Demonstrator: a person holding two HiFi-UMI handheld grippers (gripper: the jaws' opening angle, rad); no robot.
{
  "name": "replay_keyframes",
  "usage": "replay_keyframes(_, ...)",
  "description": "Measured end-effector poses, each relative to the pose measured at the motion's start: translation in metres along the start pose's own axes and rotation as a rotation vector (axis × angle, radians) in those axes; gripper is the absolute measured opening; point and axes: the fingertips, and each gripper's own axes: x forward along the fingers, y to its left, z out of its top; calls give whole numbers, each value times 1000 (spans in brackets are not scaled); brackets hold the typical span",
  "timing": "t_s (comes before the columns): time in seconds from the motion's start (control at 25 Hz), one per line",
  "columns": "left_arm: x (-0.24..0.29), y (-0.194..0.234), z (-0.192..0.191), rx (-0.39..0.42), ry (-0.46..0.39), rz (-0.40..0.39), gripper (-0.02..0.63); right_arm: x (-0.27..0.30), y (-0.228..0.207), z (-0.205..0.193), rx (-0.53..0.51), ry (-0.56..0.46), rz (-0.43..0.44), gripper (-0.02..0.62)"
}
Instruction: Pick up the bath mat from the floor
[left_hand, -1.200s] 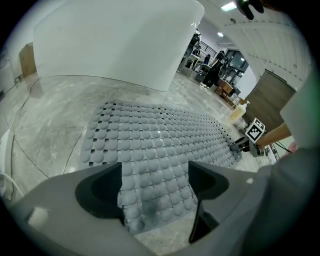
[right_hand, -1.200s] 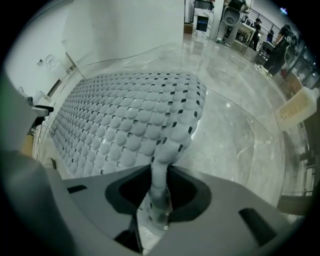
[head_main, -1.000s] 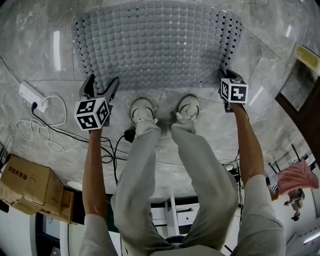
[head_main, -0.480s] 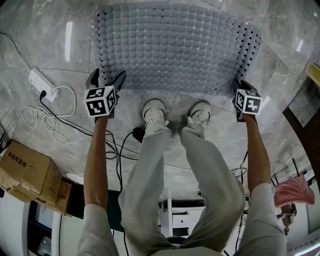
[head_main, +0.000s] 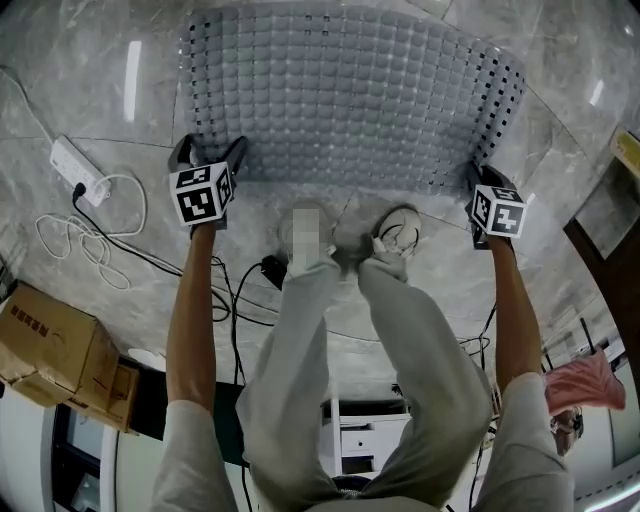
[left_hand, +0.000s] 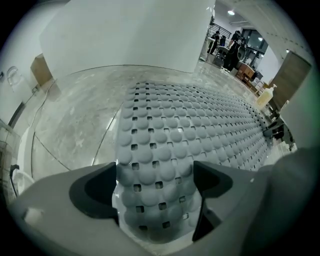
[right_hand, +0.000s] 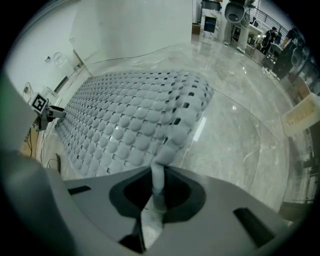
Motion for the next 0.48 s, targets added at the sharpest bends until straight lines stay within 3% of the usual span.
replay_keyframes(0.48,0,-1,2,7,59,23,443,2,0,1,6,-3,-22,49)
